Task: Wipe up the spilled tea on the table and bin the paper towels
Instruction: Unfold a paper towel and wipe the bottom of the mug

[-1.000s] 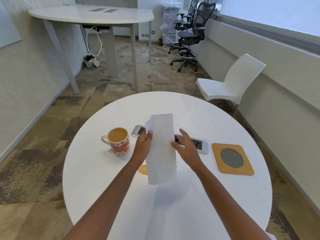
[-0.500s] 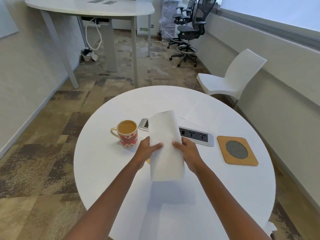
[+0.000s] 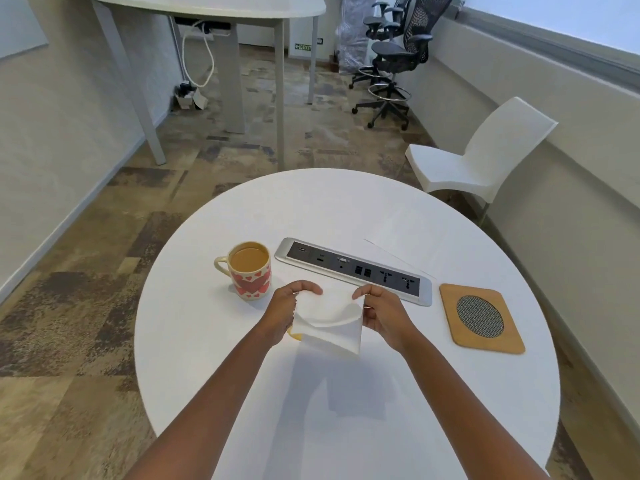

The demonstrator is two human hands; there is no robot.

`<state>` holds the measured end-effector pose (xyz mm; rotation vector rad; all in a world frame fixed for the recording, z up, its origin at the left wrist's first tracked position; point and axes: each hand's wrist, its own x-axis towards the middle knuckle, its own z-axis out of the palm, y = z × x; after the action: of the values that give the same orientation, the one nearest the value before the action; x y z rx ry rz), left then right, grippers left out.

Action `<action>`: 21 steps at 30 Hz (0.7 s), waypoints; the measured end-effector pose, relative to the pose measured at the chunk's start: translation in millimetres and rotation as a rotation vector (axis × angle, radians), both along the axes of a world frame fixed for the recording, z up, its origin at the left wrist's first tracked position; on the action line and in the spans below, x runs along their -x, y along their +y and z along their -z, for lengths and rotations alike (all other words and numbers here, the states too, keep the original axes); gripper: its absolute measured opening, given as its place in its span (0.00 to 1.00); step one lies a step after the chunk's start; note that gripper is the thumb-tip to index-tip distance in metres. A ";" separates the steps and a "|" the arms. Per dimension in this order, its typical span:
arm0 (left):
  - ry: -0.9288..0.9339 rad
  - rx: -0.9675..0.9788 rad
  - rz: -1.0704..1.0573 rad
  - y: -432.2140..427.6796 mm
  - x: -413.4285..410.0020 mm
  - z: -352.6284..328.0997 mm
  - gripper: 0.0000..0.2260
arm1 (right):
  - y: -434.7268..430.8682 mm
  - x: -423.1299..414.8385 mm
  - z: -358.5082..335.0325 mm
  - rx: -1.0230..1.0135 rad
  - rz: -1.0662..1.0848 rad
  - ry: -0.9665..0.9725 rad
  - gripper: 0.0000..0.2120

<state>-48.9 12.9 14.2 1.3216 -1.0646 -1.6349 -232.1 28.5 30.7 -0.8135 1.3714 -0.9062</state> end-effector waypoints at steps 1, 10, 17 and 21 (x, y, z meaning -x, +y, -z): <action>-0.014 0.001 0.002 -1.2 2.3 0.5 0.20 | -2.1 1.6 0.0 -0.013 -0.006 0.018 0.18; -0.085 -0.032 -0.040 -11.1 17.2 5.0 0.20 | -10.7 8.4 3.4 -0.153 0.105 -0.246 0.08; -0.166 0.019 -0.120 -13.4 23.1 5.1 0.21 | -11.1 0.0 8.1 -0.266 -0.145 -0.471 0.12; -0.262 0.090 -0.099 -19.6 15.7 7.6 0.21 | -16.5 -9.3 12.0 -0.291 -0.206 -0.458 0.14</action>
<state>-64.6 -6.7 6.6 1.5322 -1.1909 -1.3515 -222.8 12.0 18.8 -0.4748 0.9668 -0.6597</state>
